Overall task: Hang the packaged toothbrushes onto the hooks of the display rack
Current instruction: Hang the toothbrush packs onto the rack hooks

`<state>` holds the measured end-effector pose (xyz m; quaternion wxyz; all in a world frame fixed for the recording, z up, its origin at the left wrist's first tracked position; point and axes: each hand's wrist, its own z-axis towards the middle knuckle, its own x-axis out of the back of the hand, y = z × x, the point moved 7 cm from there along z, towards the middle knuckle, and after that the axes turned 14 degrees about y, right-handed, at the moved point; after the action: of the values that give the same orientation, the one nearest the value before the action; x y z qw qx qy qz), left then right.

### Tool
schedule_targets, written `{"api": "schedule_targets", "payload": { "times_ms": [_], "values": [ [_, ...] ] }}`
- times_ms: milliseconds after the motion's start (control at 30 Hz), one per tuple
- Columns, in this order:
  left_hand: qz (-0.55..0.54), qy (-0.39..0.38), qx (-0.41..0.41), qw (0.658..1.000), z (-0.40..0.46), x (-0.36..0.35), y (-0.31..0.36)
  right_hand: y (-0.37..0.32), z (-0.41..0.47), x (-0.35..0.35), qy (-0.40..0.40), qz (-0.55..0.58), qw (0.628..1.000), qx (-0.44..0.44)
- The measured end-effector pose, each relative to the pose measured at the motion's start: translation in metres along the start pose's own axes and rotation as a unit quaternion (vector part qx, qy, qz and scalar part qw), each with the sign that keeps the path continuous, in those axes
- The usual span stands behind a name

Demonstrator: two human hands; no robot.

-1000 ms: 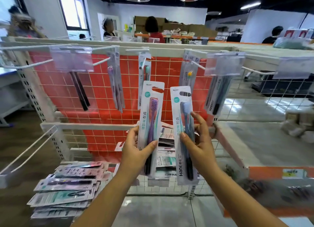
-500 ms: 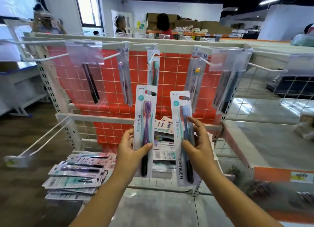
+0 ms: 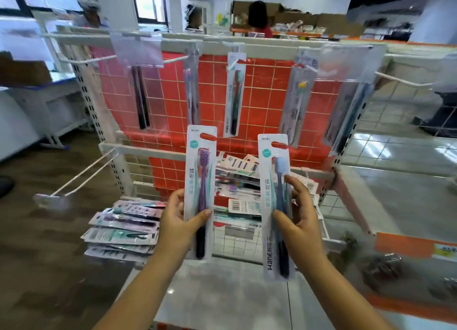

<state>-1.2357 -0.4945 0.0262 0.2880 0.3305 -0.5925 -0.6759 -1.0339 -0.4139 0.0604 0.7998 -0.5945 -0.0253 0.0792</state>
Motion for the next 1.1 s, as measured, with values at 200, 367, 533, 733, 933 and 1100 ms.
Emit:
{"api": "schedule_targets", "payload": {
  "times_ms": [200, 367, 533, 733, 933, 1100],
  "values": [
    [-0.005, -0.019, 0.002, 1.0, 0.026, 0.021, 0.001, 0.0, 0.0, -0.039, -0.005, -0.012, 1.0, -0.014],
    [-0.022, -0.031, 0.004, 0.999, 0.063, 0.054, 0.008, 0.001, 0.006, -0.096, 0.005, -0.019, 1.0, -0.005],
    [-0.011, -0.023, -0.008, 1.0, 0.118, 0.104, 0.013, 0.014, 0.007, -0.171, -0.019, -0.004, 0.999, -0.026],
    [-0.038, -0.026, 0.001, 0.999, 0.162, 0.146, 0.011, 0.024, 0.008, -0.235, -0.017, -0.006, 0.999, -0.039],
    [-0.022, -0.041, 0.03, 0.998, 0.185, 0.169, -0.006, 0.034, 0.002, -0.269, 0.004, -0.037, 0.998, -0.057],
    [-0.022, -0.058, 0.028, 0.998, 0.195, 0.178, -0.008, 0.035, -0.001, -0.283, 0.016, -0.032, 0.998, -0.053]
  ]
}}
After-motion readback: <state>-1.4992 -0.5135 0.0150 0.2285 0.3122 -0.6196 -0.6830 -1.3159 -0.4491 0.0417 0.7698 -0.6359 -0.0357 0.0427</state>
